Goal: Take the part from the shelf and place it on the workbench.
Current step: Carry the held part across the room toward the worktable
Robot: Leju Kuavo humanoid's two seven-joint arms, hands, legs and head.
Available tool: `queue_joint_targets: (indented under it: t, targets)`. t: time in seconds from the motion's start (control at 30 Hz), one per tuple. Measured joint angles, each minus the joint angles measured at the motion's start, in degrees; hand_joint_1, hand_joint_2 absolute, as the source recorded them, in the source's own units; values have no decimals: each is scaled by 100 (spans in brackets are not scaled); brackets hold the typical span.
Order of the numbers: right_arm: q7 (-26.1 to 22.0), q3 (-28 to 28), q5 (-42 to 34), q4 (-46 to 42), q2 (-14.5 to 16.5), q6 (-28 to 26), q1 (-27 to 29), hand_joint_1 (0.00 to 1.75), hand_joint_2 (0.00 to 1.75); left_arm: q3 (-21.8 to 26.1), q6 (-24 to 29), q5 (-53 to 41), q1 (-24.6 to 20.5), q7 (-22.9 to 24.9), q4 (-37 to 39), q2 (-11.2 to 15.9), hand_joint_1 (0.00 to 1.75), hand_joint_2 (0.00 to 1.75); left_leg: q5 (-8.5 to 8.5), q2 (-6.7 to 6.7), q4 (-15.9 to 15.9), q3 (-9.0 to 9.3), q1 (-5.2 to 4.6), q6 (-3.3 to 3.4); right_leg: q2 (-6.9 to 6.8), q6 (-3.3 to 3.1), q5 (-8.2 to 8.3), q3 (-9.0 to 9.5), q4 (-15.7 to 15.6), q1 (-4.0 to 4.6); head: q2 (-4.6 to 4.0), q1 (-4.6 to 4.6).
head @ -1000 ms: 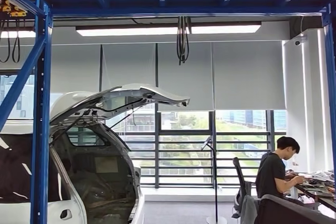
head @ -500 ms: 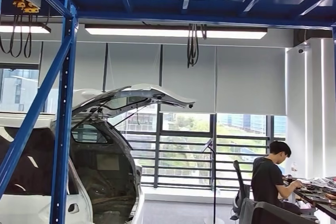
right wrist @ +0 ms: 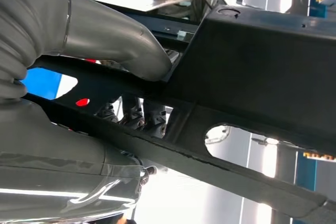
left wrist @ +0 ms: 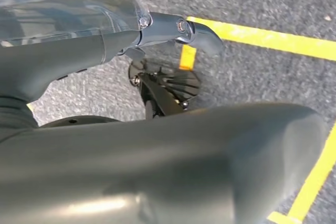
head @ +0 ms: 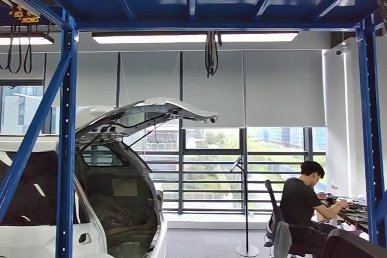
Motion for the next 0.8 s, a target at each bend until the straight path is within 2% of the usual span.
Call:
queue_joint_targets:
  t: [0.07,0.1,0.13,0.17,0.23,0.27,0.3,0.33,0.4,0.43,0.47,0.5,0.53,0.57,0.6,0.63,0.67,0.73,0.77,0.8]
  targets:
    - [-26,-2,2,-2,-7,20,-3,175,175,-1,0,-18,-17,-4,-1,15,0,175,274,-3,-858,547,5,16,2,44,56,-120,79,7,0,0]
    - [-39,-2,6,-3,-11,27,-5,175,175,-1,-1,-22,-26,-8,-2,20,0,175,358,-12,-1171,723,1,39,2,74,83,-161,111,14,0,0]
    - [-51,-2,10,-3,-15,33,-11,175,175,-2,-1,-28,-33,-10,-2,23,0,175,398,-22,-1339,807,-9,70,1,108,116,-188,133,18,0,0]
    - [-68,-2,13,-4,-21,49,-17,175,175,-3,-2,-39,-34,-14,-2,25,0,175,408,-31,-1362,798,-28,110,-1,145,157,-204,137,18,0,0]
    - [-123,-1,-4,-2,-41,98,-30,175,175,-4,-1,-63,-24,-22,-2,29,0,175,505,-26,-1336,726,-38,193,9,215,221,-228,130,-4,0,0]
    - [-154,-1,-19,-2,-56,125,-34,175,175,-4,-1,-74,-26,-27,-3,34,0,175,565,-15,-1336,676,-33,237,21,248,151,-260,168,-13,0,0]
    - [-185,-2,-40,-2,-72,150,-40,175,175,-5,-2,-78,-31,-30,-3,37,0,175,633,-4,-1341,606,-22,273,31,278,-28,-315,300,-21,0,0]
    - [-216,-2,-65,1,-90,177,-49,175,175,-5,-4,-82,-38,-32,-4,40,0,175,700,8,-1342,525,-16,301,39,303,-307,-394,549,-29,0,0]
    - [-270,-2,-113,9,-122,228,-66,175,175,-7,-9,-91,-41,-32,-4,43,0,175,825,16,-1335,355,-29,329,39,340,-867,-549,1292,-34,0,0]
    - [-291,-2,-135,16,-137,248,-71,175,175,-7,-11,-95,-41,-33,-5,45,0,175,884,20,-1330,274,-38,333,39,346,-993,-572,1610,-33,0,0]
    - [-303,-2,-150,22,-150,261,-72,175,175,-7,-11,-96,-41,-33,-5,46,0,175,939,23,-1324,197,-49,336,40,342,-984,-515,1764,-32,0,0]
    - [-312,-2,-163,26,-162,270,-73,175,175,-7,-11,-97,-41,-33,-6,48,0,175,993,24,-1319,124,-64,338,41,323,-871,-353,1699,-26,0,-1]
    - [-321,-2,-174,29,-171,279,-79,175,175,-7,-11,-97,-42,-33,-7,50,0,175,1042,22,-1315,63,-79,337,45,282,-717,-86,1396,-14,0,-1]
    - [-329,-2,-185,28,-177,292,-88,175,175,-7,-11,-103,-42,-33,-6,48,0,175,1089,18,-1313,16,-88,334,54,218,-602,259,942,13,0,-1]
    - [-341,-2,-200,25,-179,309,-98,175,175,-8,-11,-111,-42,-33,-6,46,0,175,1133,13,-1309,-19,-102,321,58,149,-555,608,427,46,1,-1]
    - [-354,-2,-216,21,-181,332,-107,175,175,-8,-11,-121,-41,-32,-6,44,0,175,1179,9,-1308,-43,-110,302,62,96,-564,877,11,77,1,1]
    - [-368,-3,-238,17,-184,357,-112,175,175,-9,-11,-133,-41,-32,-6,42,0,175,1220,9,-1310,-64,-110,275,65,61,-596,1036,-256,103,2,1]
    - [-387,-5,-294,14,-188,409,-109,175,175,-9,-8,-149,-37,-30,-7,41,0,175,1277,12,-1311,-108,-102,211,61,23,-578,1064,-414,106,2,2]
    - [-391,-8,-326,14,-189,433,-106,175,175,-9,-6,-155,-33,-26,-7,42,0,175,1224,11,-1274,-142,-96,182,58,-12,-533,1027,-429,98,1,2]
    - [-393,-11,-357,14,-189,461,-102,175,175,-9,-3,-157,-28,-20,-7,43,0,175,1079,7,-1156,-193,-91,154,54,-48,-480,982,-442,85,1,3]
